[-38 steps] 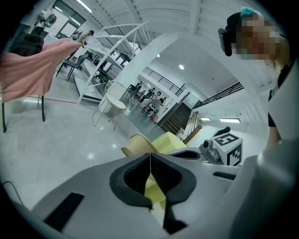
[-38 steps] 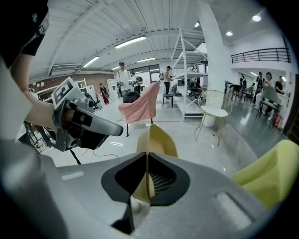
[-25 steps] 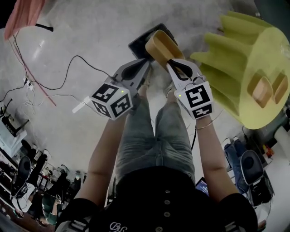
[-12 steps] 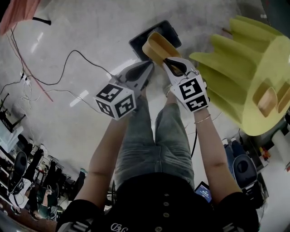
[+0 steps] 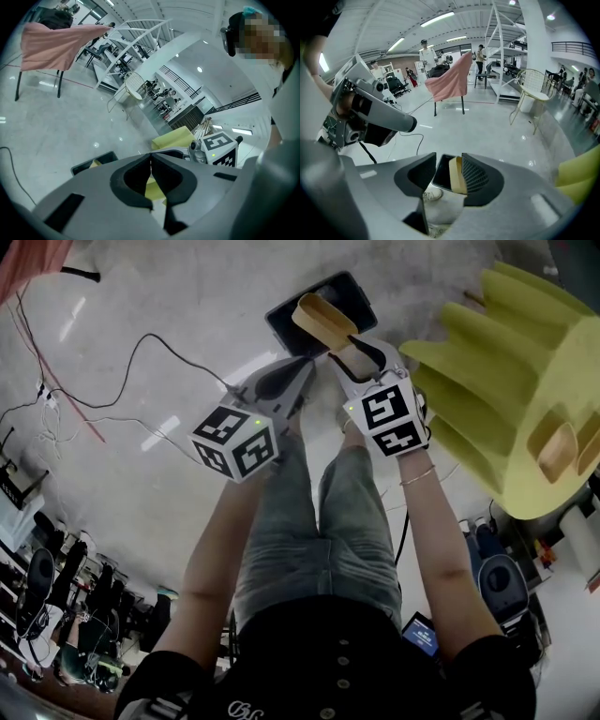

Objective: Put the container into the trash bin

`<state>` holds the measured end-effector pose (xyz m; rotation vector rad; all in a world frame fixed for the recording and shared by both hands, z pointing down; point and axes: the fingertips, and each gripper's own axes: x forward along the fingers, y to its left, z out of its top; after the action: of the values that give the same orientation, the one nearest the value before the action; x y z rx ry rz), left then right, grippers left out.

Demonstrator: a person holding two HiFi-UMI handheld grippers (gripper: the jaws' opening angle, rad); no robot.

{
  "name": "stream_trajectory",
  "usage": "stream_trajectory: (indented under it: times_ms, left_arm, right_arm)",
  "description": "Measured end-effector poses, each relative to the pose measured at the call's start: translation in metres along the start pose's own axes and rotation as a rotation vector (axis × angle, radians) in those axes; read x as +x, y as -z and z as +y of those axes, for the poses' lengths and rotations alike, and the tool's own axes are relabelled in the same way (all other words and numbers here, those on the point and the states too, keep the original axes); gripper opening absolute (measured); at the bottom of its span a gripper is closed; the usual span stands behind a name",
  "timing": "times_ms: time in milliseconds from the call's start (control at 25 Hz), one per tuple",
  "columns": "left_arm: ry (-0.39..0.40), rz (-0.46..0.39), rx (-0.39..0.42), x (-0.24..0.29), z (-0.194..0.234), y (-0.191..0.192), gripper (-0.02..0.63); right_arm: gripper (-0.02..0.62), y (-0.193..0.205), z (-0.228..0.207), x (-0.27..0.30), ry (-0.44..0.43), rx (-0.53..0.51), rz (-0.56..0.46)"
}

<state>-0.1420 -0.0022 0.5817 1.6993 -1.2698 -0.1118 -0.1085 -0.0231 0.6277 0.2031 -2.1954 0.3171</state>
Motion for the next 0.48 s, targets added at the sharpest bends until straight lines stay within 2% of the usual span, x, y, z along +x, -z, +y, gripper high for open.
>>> stream_trajectory:
  times_ms: [280, 480]
  left_arm:
    - [0.011, -0.003, 0.012, 0.001, -0.004, -0.009, 0.015]
    - [0.029, 0.014, 0.035, 0.007, -0.024, -0.013, 0.015]
  right_arm:
    - [0.158, -0.001, -0.005, -0.011, 0.028, 0.047, -0.023]
    - [0.158, 0.001, -0.011, -0.033, 0.049, 0.077, -0.041]
